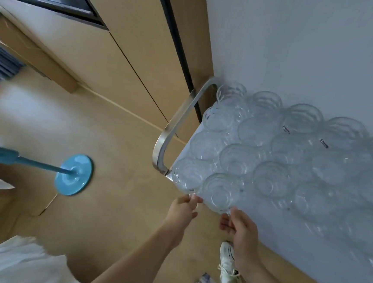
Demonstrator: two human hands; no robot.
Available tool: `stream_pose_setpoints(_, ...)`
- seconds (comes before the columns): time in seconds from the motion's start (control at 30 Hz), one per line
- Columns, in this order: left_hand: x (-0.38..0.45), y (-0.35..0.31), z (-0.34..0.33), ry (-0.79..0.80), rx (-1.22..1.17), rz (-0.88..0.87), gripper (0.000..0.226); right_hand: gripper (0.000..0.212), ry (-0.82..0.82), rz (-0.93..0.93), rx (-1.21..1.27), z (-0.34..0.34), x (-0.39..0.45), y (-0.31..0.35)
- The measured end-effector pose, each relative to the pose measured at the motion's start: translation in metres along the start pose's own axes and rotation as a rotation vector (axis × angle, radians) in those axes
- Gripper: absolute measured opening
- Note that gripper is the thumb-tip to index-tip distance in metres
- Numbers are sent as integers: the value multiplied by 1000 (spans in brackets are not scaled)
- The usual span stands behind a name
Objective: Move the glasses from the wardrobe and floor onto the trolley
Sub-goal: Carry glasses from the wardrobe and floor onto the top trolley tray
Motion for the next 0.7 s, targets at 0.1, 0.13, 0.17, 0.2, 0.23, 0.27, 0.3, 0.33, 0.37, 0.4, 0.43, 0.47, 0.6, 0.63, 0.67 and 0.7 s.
stream_pose_setpoints(0.1,7,-3,-2,-21,18,3,20,31,1,32,-12,2,5,-5)
stream_pose_setpoints(0.13,8,-4,-3,-19,29,-4,19,30,7,43,-31,2,6,-6)
stream_pose_setpoints(0.17,9,-5,-3,-17,40,-10,18,29,16,53,-53,1,6,-7)
stream_pose_setpoints(0.2,10,-5,-2,-21,48,-12,18,30,23,58,-73,0,5,-8)
stream_pose_setpoints(0.23,11,-5,0,-30,52,-14,16,30,25,63,-92,-1,4,-8)
stream_pose_setpoints(0.27,11,-5,1,-34,58,-16,16,31,22,71,-110,-3,2,-7)
stream_pose_setpoints(0.3,11,-5,1,-34,65,-18,16,31,16,81,-128,-4,0,-5)
stream_pose_setpoints(0.33,11,-5,2,-33,72,-20,17,32,12,92,-147,-5,-1,-2)
stream_pose_setpoints(0.37,12,-6,2,-30,77,-24,17,32,10,103,-165,-6,-3,0)
stream_pose_setpoints(0.4,12,-6,3,-27,79,-29,16,33,6,115,-179,-6,-4,2)
stream_pose_setpoints(0.43,12,-7,3,-26,81,-34,16,33,0,125,-189,-6,-6,4)
stream_pose_setpoints(0.47,12,-7,4,-25,80,-37,15,34,-7,134,-192,-6,-7,6)
stream_pose_setpoints(0.6,13,-7,6,-30,58,-31,14,25,-69,139,-175,-3,-9,3)
stream_pose_setpoints(0.63,14,-7,6,-21,52,-27,14,24,-101,140,-172,-1,-9,2)
stream_pose_setpoints(0.67,14,-7,6,-6,45,-25,14,23,-130,151,-169,1,-8,-1)
stream_pose_setpoints(0.7,14,-8,5,10,38,-24,13,24,-153,164,-169,2,-9,-2)
Point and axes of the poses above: each hand's wrist, its own x-axis towards the middle knuckle, its own z-axis out of the back of the hand, y = z × x, the point moved 9 cm from there along x, towards the middle knuckle, and after that the axes turned 4 degrees about x, right-handed, at the moved point
